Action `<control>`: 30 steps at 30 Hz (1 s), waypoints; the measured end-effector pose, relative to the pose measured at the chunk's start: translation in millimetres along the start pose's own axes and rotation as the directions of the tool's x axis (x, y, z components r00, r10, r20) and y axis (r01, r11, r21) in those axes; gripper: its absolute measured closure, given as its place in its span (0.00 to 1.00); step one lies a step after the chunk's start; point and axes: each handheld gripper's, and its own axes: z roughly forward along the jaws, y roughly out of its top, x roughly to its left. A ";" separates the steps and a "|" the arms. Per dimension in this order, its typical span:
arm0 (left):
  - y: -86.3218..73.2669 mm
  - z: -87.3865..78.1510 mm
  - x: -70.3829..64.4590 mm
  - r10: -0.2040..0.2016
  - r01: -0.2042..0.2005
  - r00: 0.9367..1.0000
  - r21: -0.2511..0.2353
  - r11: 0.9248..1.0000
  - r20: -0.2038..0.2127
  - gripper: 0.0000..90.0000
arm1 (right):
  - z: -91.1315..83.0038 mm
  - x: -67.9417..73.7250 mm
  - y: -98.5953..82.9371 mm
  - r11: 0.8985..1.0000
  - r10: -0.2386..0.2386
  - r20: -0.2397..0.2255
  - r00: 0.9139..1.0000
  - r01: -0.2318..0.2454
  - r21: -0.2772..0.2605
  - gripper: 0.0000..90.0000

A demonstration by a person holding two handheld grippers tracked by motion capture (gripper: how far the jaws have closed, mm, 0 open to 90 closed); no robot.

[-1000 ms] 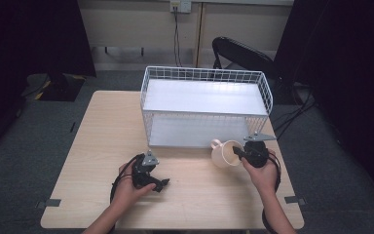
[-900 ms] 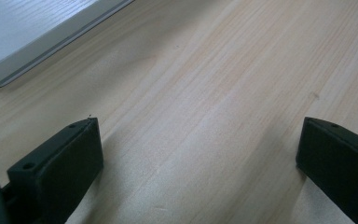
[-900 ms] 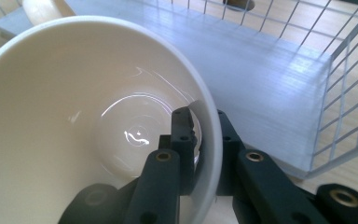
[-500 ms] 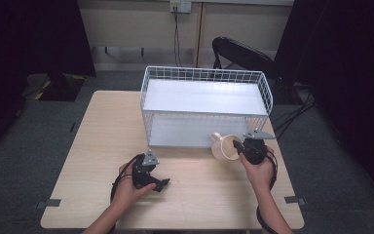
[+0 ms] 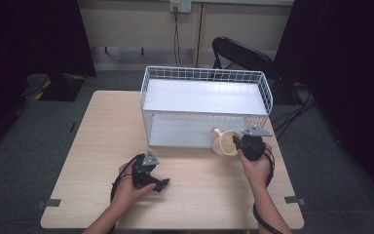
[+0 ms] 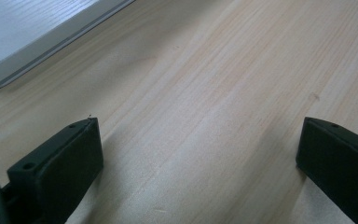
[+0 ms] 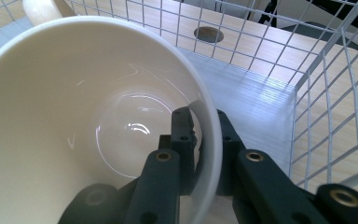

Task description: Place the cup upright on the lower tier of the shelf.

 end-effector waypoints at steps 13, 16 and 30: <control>0.0 0.1 -0.1 -0.002 0.002 1.000 -0.001 1.000 0.000 0.00 | 7.9 0.3 2.7 1.000 0.010 0.038 0.999 -0.009 -0.017 0.92; 0.0 0.1 -0.1 -0.002 0.002 1.000 -0.001 1.000 -0.001 0.00 | 9.7 1.7 4.0 1.000 0.008 0.045 0.999 -0.007 -0.020 0.92; 0.0 0.0 0.0 0.000 0.000 1.000 0.000 1.000 -0.001 0.00 | 16.7 2.0 2.1 0.999 0.016 0.072 0.997 -0.014 -0.031 0.92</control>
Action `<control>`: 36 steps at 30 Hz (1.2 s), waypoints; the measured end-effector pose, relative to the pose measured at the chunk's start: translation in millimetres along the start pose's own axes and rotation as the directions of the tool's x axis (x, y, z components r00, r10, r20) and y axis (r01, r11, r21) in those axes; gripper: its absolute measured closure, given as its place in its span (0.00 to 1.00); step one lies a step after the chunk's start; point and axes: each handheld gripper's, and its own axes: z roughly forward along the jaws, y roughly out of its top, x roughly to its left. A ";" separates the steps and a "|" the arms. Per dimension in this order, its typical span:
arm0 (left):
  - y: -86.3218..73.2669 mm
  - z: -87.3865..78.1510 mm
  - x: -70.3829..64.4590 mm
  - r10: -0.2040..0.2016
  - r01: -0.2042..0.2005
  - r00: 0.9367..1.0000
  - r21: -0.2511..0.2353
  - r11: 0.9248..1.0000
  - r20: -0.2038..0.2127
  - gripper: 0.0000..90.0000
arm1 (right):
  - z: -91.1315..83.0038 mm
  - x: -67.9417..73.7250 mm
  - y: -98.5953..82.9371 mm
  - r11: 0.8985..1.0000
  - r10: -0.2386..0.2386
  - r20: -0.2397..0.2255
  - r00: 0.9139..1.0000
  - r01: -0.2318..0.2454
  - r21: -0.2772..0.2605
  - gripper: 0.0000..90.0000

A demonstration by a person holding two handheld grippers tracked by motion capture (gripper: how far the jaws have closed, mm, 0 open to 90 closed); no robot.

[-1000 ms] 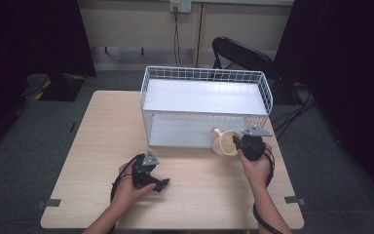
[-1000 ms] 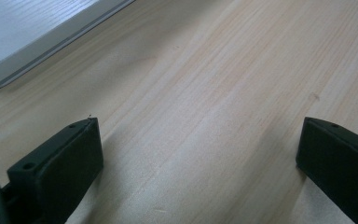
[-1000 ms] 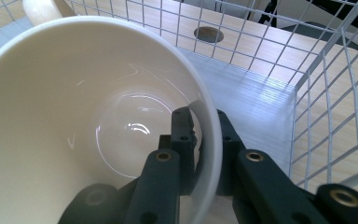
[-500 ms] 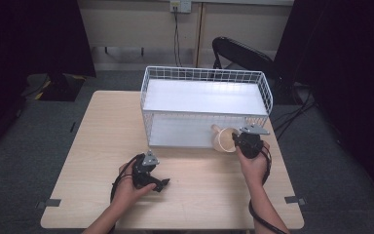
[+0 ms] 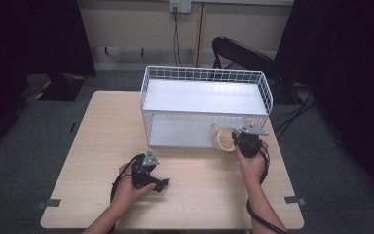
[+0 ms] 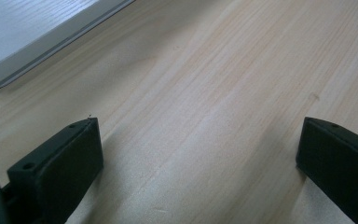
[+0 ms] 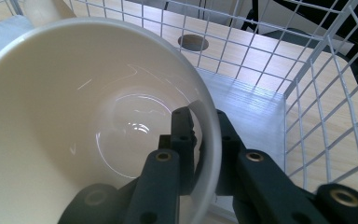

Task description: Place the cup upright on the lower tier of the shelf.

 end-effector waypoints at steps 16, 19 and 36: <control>-0.1 0.2 -0.1 -0.003 0.003 1.000 -0.002 1.000 0.001 0.00 | 10.5 5.6 -0.9 0.999 0.027 0.042 0.999 -0.026 -0.029 0.92; 0.0 0.1 -0.1 -0.003 0.003 1.000 -0.001 1.000 0.000 0.00 | 12.9 7.1 -1.0 0.999 0.034 0.047 0.998 -0.032 -0.034 0.92; 0.0 0.1 -0.1 -0.003 0.003 1.000 -0.001 1.000 0.000 0.00 | 21.8 12.1 -5.9 0.987 0.137 0.056 0.989 -0.132 -0.089 0.90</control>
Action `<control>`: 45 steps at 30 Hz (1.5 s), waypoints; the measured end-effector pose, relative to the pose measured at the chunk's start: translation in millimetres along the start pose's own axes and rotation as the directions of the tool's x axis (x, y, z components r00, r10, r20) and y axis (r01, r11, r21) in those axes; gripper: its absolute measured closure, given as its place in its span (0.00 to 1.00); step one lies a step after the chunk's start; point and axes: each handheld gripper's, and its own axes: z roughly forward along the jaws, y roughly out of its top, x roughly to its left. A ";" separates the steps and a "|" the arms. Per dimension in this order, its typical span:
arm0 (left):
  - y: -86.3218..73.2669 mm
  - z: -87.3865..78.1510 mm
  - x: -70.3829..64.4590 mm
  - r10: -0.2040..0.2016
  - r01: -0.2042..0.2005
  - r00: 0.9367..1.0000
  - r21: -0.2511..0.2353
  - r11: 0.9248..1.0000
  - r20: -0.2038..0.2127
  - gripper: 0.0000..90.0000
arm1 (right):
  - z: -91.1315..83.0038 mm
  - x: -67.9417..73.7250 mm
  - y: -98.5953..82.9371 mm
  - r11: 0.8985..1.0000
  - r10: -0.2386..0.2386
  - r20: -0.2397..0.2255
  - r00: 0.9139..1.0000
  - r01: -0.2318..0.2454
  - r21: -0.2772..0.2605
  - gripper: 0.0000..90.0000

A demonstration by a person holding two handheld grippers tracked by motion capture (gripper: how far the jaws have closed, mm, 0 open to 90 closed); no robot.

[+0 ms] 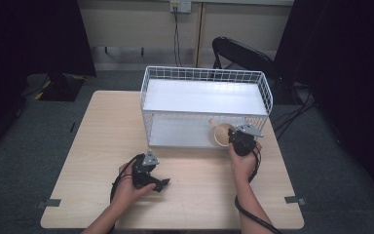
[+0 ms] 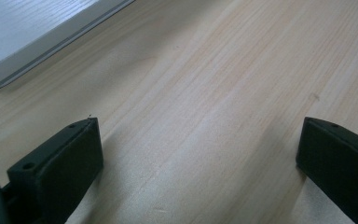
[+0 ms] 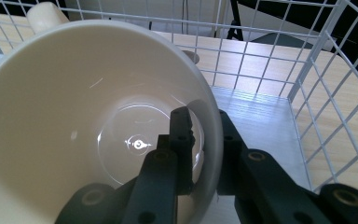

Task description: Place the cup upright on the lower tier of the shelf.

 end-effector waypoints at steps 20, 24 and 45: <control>0.0 0.0 0.0 0.001 -0.001 1.000 0.000 1.000 0.000 0.00 | 1.9 1.8 0.2 0.997 0.053 -0.029 0.998 -0.055 -0.048 0.81; 0.0 0.0 0.0 0.000 0.000 1.000 0.000 1.000 0.000 0.00 | 2.3 2.3 0.0 0.996 0.059 -0.028 0.998 -0.061 -0.061 0.80; 0.0 0.0 0.0 0.000 0.000 1.000 0.000 1.000 0.000 0.00 | 1.4 5.3 13.1 0.995 0.068 -0.068 0.995 -0.072 -0.062 0.49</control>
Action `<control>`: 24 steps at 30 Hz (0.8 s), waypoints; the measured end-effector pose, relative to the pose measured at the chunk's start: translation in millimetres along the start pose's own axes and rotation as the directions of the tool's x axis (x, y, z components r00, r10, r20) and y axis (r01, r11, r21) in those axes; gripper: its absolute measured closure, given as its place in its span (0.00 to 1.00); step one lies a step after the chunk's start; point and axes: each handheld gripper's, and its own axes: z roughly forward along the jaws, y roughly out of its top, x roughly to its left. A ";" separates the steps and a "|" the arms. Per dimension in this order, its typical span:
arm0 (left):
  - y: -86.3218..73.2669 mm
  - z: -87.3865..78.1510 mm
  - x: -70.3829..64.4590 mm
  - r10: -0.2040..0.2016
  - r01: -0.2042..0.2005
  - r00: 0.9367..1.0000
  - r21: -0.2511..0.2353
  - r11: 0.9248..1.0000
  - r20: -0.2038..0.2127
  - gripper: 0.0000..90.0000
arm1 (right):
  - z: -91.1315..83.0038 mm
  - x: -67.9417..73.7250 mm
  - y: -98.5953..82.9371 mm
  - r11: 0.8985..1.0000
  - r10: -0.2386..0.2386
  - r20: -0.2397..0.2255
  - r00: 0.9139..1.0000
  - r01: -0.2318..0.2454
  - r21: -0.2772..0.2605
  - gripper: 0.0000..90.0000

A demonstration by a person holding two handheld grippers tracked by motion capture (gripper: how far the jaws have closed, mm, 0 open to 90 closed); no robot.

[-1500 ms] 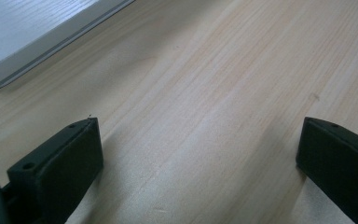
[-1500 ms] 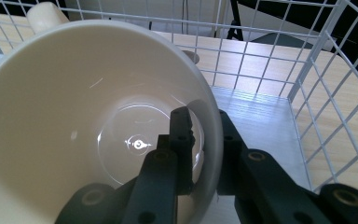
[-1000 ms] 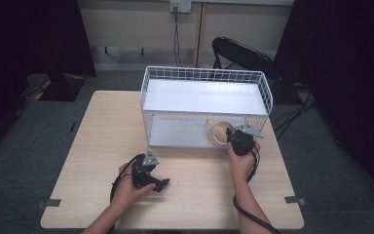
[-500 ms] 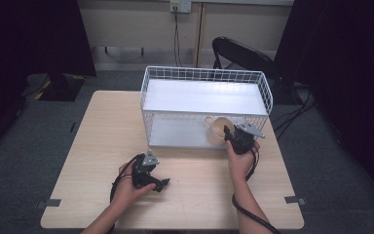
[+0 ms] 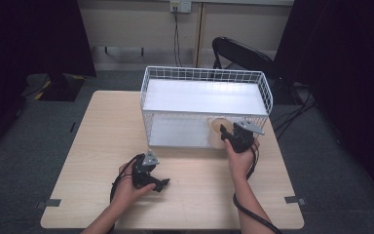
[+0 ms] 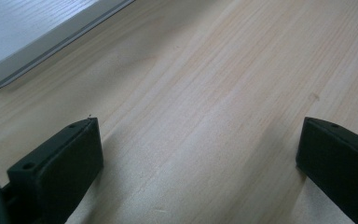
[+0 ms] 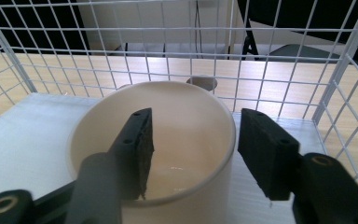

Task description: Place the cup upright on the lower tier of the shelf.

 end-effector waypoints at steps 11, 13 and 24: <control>0.0 0.0 0.0 0.001 -0.001 1.000 0.000 1.000 0.000 0.00 | -6.2 0.8 8.1 1.000 0.002 -0.041 0.999 -0.002 0.014 0.38; 0.0 0.0 0.0 0.000 0.000 1.000 0.000 1.000 0.000 0.00 | -8.3 2.0 9.4 1.000 -0.002 -0.050 0.999 0.003 0.020 0.35; 0.0 0.1 -0.1 -0.001 0.001 1.000 -0.001 1.000 -0.001 0.00 | -20.7 5.3 9.3 0.999 -0.036 -0.084 0.996 0.039 0.026 0.29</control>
